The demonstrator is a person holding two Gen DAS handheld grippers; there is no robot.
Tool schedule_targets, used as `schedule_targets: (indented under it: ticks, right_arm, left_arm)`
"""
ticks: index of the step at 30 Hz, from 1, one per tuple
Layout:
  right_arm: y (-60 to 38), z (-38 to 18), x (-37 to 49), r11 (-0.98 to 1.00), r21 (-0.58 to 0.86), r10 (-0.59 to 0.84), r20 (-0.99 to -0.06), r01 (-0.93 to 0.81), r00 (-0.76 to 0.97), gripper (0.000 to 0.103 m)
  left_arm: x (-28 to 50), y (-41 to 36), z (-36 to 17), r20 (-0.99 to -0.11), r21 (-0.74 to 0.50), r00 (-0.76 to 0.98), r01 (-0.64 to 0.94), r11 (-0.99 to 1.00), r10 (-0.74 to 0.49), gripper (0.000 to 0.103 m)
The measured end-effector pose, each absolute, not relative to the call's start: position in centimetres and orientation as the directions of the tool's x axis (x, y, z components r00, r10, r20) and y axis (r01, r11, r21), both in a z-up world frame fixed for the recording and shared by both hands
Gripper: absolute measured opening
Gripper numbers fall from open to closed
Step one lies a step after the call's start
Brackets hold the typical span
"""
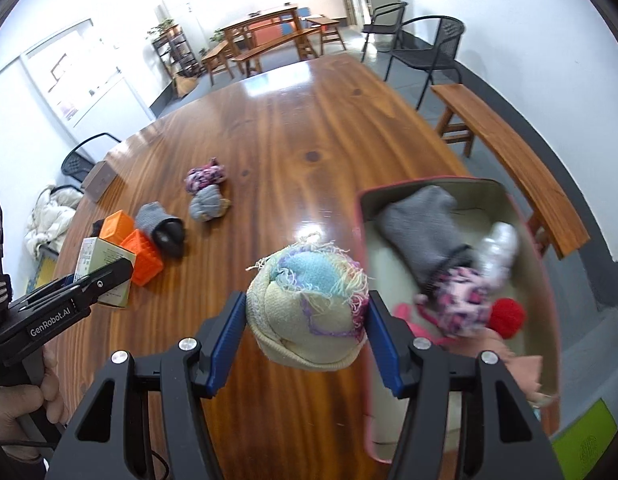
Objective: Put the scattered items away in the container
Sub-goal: 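Carry the medicine box and yarn ball with both tools over the box, then open both tools to drop the medicine box and yarn ball into the box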
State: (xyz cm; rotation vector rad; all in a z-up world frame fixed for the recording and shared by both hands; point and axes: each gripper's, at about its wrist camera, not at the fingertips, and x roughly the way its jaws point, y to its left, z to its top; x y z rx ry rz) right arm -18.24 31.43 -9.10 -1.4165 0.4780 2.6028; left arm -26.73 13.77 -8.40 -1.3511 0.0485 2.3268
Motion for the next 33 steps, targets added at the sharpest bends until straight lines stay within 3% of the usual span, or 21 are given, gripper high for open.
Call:
schedule_targets:
  ticks: [10,23,24,27,33]
  right_arm:
    - [38.1,-9.1,-12.4,-0.931,0.176,0.016,-0.855,-0.32,-0.518,0.063]
    - [39.4,-10.3,-11.0,-0.954,0.221,-0.09,-0.856,-0.203,-0.509,0.063]
    - [39.3,-10.4,-11.1,-0.956,0.226,-0.103,-0.856,-0.189,-0.506,0.064]
    - [38.8,-10.7,-11.4,-0.959,0.238,-0.134,-0.86,-0.155,-0.493,0.066]
    - [39.3,-10.9,-11.6,-0.949,0.264,-0.149,-0.855,-0.171,-0.496,0.074]
  left_arm:
    - [-24.5,23.9,-6.8,-0.81,-0.21,-0.382,-0.521,-0.827,0.446,0.046]
    - [-23.0,33.0,-6.7,-0.811,-0.217,-0.32,-0.612,-0.76,0.489,0.047]
    - [-23.1,33.4,-6.8,-0.818,-0.226,-0.303,-0.612,-0.758,0.489,0.048]
    - [-23.3,33.6,-7.4,-0.828,-0.259,-0.272,-0.591,-0.764,0.491,0.063]
    - [-23.7,32.2,-7.4,-0.829,-0.257,-0.287,-0.567,-0.783,0.48,0.063]
